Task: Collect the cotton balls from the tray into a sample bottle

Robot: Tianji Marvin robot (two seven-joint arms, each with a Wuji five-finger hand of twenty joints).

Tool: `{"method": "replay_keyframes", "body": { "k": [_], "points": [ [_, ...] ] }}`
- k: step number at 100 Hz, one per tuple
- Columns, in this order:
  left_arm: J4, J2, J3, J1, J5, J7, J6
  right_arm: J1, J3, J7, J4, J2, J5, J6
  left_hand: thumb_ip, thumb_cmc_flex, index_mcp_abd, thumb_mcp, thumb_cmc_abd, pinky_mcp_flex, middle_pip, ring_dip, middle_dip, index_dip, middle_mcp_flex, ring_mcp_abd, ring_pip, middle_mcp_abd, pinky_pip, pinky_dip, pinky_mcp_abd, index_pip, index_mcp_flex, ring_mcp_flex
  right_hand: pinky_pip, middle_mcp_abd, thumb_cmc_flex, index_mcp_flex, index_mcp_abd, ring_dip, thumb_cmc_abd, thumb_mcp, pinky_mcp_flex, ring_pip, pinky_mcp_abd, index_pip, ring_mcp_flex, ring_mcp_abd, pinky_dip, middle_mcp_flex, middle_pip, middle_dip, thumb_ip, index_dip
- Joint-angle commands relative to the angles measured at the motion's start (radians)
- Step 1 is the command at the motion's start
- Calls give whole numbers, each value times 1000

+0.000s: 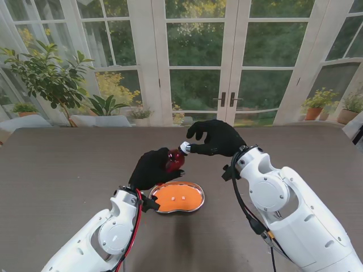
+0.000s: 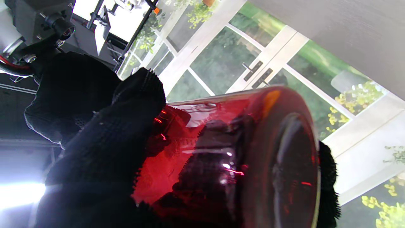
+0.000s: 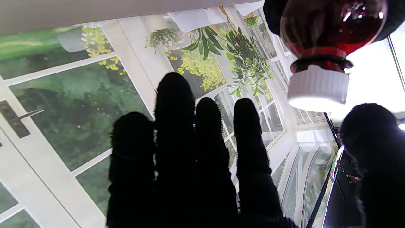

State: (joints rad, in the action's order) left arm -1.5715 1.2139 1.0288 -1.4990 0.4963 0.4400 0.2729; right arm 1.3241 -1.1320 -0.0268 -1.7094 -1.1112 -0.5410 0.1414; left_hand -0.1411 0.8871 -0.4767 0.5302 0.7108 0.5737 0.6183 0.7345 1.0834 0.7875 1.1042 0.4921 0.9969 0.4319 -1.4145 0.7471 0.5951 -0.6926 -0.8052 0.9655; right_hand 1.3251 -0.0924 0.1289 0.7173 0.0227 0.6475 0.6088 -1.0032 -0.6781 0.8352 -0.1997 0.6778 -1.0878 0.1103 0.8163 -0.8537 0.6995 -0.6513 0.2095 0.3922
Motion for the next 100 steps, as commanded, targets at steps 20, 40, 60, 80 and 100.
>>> {"method": "replay_keyframes", "body": {
  "k": [20,40,60,80,100],
  "points": [
    [-12,-2,4,-3,16,-13,12,-3,26,14,13,-5,-29,19,58,280,204,284,-370,28,47,8,-2,23,67,6,73,-64,-57,-8,-48,-388,-115,79,93,32,-1,130,52,32,81,-108,-67,74,4,57,-106,-47,21,-87,58,-48,-17,74],
    [-9,-3,5,-2,22,-11,17,-2,30,53,24,-14,-22,46,60,280,205,281,-371,28,48,9,-6,23,67,4,73,-64,-56,-9,-49,-389,-114,81,122,52,116,216,91,35,128,-201,-106,105,-2,170,-167,-64,2,-164,75,-63,73,-4],
    [-10,-5,5,-2,26,-17,17,3,24,43,25,-13,10,86,61,281,205,279,-371,28,48,9,-9,22,67,5,72,-65,-56,-10,-50,-388,-114,80,127,67,277,158,132,37,244,-250,-109,106,6,296,-173,-83,-1,-182,69,-59,161,-126],
    [-13,-7,6,-4,30,-20,18,-2,34,36,38,-14,40,122,61,281,206,277,-372,25,49,10,-11,21,68,5,71,-66,-54,-11,-53,-388,-113,79,126,81,378,122,140,38,349,-309,-111,107,15,270,-180,-100,-2,-205,53,-91,148,-162],
    [-17,-8,10,-10,35,-19,18,-8,49,78,56,-22,35,157,61,281,208,275,-373,18,49,11,-13,20,66,4,71,-64,-52,-12,-61,-388,-111,77,129,103,460,140,129,11,535,-360,-134,113,39,117,-197,-125,-11,-210,28,-112,172,-8]
  ]
}}
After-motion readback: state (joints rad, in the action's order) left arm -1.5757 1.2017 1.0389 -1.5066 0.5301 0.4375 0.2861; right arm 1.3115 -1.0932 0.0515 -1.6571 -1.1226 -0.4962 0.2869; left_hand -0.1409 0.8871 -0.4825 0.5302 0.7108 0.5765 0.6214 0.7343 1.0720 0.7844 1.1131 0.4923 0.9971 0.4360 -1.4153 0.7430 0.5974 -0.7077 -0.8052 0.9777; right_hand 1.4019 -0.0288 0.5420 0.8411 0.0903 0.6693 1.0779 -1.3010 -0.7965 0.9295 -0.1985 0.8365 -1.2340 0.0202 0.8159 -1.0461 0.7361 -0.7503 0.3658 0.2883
